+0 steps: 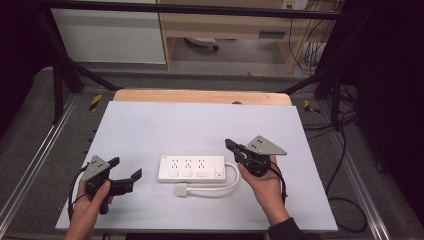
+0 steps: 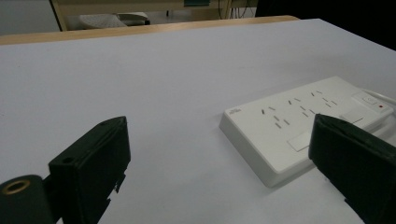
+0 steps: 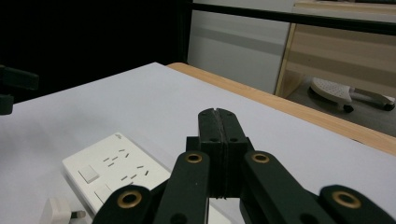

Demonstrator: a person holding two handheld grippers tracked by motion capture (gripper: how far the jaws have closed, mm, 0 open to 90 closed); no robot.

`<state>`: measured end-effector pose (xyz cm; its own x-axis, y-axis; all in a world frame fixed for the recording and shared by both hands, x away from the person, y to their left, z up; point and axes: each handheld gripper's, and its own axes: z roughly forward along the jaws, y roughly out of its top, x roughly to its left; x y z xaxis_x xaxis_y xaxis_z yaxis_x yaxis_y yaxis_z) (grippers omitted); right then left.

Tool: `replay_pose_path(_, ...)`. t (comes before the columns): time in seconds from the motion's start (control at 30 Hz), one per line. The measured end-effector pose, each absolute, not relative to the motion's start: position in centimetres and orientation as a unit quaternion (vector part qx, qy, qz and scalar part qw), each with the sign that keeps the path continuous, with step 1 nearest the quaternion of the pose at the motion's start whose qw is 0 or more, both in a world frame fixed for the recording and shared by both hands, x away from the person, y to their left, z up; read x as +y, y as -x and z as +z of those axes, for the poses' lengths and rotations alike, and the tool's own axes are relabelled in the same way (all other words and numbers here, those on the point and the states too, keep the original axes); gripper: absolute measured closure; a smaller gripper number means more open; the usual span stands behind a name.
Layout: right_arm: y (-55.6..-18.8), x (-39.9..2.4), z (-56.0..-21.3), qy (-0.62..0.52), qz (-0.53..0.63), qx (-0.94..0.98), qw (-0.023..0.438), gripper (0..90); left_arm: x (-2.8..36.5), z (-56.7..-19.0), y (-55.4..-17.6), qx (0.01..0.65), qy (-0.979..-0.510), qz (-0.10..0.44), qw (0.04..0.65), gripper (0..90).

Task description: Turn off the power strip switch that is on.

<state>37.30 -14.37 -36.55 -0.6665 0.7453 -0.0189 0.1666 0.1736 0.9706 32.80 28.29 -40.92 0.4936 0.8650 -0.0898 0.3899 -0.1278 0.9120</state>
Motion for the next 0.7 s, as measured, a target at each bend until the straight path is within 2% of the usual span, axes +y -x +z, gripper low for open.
replay_pose_path(0.7,-37.3,-12.5,-38.0,-0.314,0.548,0.742,0.225,90.0,28.3,-40.9,-32.8,0.441,-0.710,0.243,0.492,5.4)
